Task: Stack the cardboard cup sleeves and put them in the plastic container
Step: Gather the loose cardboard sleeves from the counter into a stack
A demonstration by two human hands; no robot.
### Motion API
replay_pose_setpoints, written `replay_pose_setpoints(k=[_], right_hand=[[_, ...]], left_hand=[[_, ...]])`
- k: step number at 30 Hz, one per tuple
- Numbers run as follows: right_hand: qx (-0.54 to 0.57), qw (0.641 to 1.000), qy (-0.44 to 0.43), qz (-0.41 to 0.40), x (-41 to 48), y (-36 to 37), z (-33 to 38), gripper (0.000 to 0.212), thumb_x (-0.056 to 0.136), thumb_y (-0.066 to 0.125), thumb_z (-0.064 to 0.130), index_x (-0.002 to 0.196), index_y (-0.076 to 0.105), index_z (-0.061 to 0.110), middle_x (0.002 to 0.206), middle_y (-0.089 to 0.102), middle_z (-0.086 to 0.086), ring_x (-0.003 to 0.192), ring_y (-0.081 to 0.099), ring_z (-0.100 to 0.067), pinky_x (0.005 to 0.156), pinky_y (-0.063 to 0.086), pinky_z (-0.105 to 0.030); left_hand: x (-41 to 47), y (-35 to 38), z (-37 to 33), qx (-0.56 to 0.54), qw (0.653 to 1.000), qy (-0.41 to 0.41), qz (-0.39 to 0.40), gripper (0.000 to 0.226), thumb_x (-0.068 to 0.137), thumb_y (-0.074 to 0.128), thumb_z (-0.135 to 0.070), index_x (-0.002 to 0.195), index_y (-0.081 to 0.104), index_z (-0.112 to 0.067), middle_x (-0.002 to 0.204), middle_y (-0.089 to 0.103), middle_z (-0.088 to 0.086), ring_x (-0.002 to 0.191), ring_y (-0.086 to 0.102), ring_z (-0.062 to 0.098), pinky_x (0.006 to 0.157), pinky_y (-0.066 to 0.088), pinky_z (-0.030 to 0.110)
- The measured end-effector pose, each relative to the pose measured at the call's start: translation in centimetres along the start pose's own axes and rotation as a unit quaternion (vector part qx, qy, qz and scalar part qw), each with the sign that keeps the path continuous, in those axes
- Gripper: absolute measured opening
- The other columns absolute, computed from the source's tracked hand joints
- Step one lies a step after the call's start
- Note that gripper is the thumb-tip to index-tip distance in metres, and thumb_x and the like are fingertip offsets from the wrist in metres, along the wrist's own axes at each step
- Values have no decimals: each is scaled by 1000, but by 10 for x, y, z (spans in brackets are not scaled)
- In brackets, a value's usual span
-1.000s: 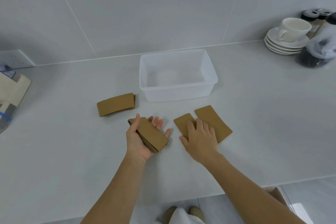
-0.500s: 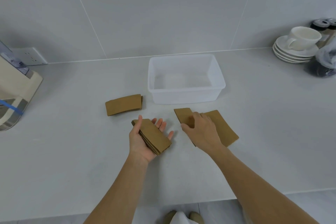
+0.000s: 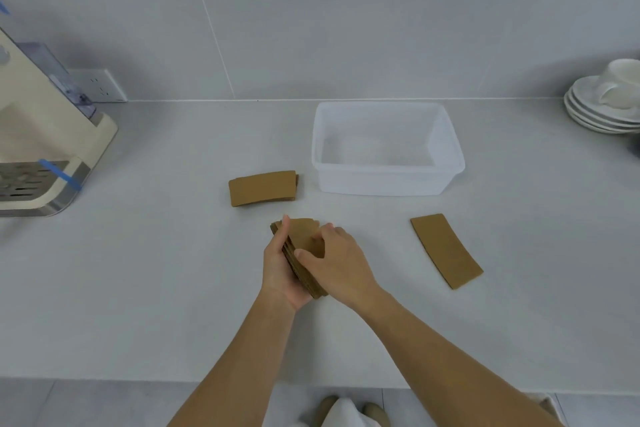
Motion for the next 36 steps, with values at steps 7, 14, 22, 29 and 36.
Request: replay_pose_setpoints(k=[7,14,22,29,36], right_hand=[[-38,999,-37,12,-7,17,-4,47,86,47,41,123,50,13,132,51,-9,127,41,-27,103,38,-43],[59,995,-17,77,0,-8,-11,36,84,52,43,106,56,15,119,54,-3,106,51,-18,93,46,-36],[-2,1000,21,2,-1,-74,-59,44,89,49,42,126,47,18,124,52,0,106,52,-17,83,43,-26],[-180,963,166,-109,-14,-108,-122,54,86,51,43,129,38,14,130,46,-9,118,43,-30,96,30,-42],[-215,954,167,-126,-28,-100,-144,48,89,51,39,126,41,11,136,42,-8,125,37,-28,101,29,-38]], left_hand=[[-1,-4,6,-25,1000,4,-7,41,64,75,-44,92,64,-16,120,67,4,106,66,25,86,54,43],[6,8,8,11,999,-12,-34,38,67,71,-41,93,60,-17,106,70,4,103,66,26,84,53,41],[21,28,20,0,999,-27,-26,39,64,76,-35,91,61,-10,103,72,14,96,70,29,79,55,54],[35,34,34,12,999,-23,-26,32,72,72,-35,89,62,-10,94,73,14,89,71,27,82,52,59],[38,38,37,31,999,-25,-25,32,73,71,-35,90,61,-10,94,71,13,90,68,26,82,53,58]])
Point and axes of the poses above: each hand's wrist, its own x-axis towards the middle knuckle, its own y-axis out of the palm, z = x × y, the point moved 4 cm from there along x, towards the middle knuckle
